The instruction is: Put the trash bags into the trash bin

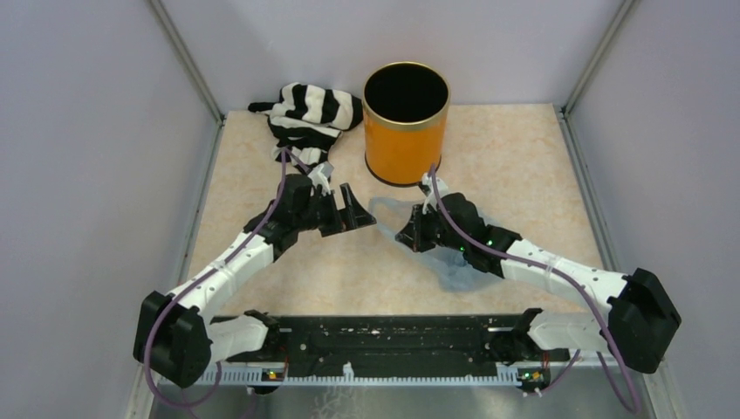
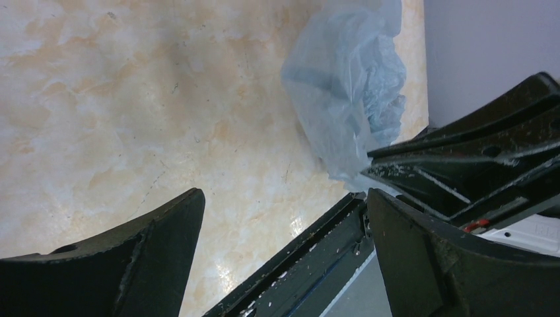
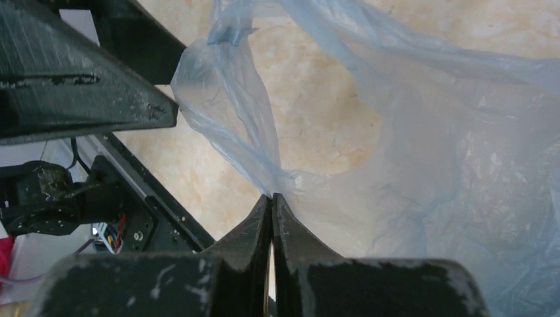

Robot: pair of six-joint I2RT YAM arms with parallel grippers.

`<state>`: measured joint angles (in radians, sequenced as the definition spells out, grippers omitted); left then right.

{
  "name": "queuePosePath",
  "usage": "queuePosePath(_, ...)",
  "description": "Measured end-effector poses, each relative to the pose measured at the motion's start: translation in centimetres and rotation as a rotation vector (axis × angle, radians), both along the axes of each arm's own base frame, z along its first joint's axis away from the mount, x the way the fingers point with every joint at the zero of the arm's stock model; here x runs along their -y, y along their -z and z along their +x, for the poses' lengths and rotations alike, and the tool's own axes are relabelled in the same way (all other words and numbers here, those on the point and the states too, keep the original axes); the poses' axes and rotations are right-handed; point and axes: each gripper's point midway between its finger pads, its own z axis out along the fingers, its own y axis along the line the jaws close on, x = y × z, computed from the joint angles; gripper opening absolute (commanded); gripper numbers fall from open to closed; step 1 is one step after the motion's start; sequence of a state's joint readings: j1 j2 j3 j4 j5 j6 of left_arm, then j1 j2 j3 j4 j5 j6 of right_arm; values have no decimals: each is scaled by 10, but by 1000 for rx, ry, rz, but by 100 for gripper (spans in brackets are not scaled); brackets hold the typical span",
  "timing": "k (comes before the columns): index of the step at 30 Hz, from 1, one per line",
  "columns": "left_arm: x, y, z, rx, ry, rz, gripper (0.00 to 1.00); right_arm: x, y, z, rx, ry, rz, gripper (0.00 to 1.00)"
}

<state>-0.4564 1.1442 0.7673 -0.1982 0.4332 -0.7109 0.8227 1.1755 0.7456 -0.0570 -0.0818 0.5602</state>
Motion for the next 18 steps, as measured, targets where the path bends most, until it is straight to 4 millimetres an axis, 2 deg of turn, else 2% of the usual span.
queuePosePath(8,3,4,7,-9,11,-16,94,1,26,-20,-49,-49,-30,0)
queuePosePath(18,9,33,5,-106,54,0,82,-3,25,-25,-55,-76,-22,0)
